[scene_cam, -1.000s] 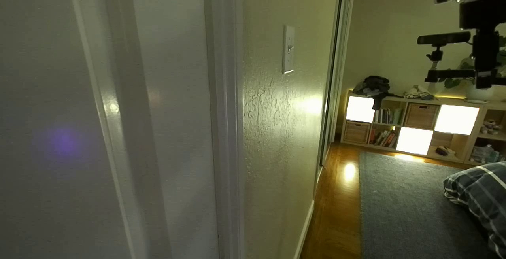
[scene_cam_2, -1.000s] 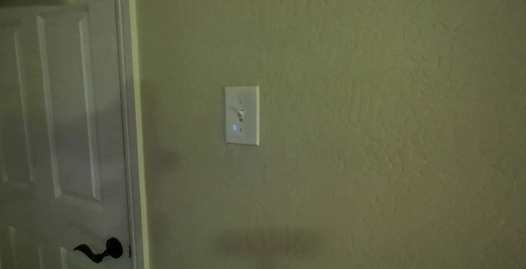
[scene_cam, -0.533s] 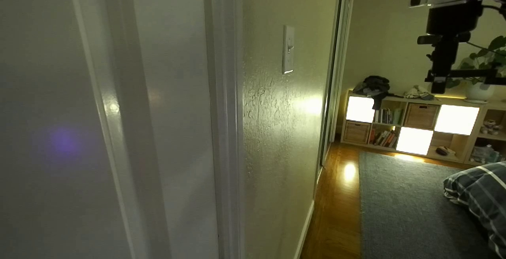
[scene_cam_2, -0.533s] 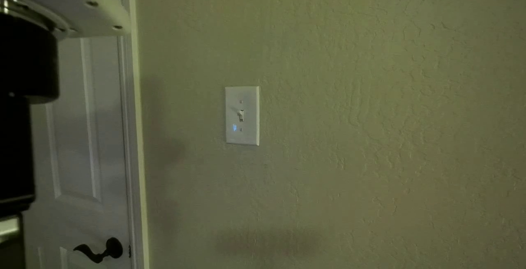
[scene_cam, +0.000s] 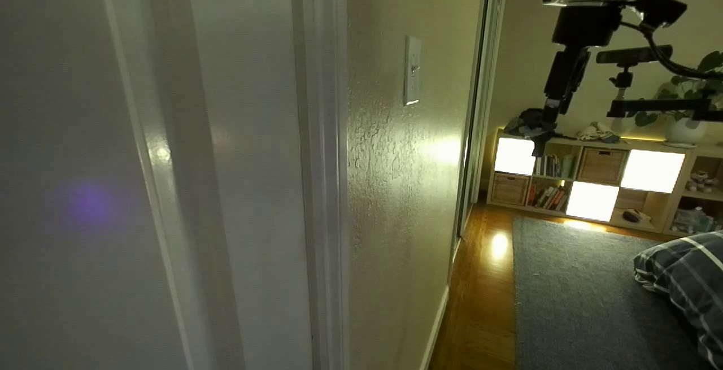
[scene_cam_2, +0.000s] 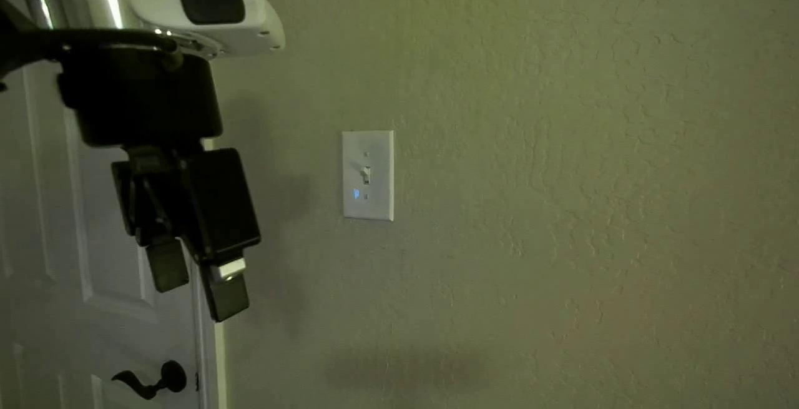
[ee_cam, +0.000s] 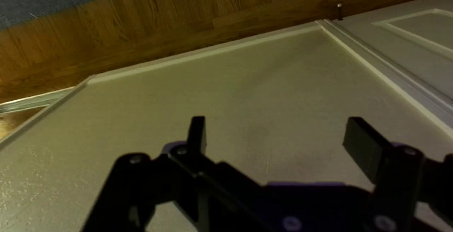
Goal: Turn off the light
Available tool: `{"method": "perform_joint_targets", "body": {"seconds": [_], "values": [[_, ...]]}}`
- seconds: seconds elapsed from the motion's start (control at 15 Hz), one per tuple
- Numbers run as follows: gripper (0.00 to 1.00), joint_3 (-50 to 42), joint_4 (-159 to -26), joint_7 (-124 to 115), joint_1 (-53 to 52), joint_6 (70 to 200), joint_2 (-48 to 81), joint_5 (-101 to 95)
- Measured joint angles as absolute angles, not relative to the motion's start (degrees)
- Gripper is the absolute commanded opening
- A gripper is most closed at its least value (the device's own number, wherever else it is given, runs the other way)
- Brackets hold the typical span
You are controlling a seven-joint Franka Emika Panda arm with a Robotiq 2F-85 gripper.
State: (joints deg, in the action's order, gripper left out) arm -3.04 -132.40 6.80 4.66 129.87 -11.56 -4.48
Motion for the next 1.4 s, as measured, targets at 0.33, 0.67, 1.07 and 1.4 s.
{"method": "perform_joint_targets", "body": {"seconds": [0.33,0.67,1.07,1.4], "values": [[1.0,-3.0,-131.0,7.3,4.3,130.0,-10.4,-4.1],[1.0,-3.0,-130.8,7.6,3.9,130.3,-10.2,-2.2],[0.58,-2.8,-127.4,9.7,1.6,136.8,-7.5,5.7],[0.26,-2.3,-123.1,11.6,1.4,142.5,-3.6,6.8]]}}
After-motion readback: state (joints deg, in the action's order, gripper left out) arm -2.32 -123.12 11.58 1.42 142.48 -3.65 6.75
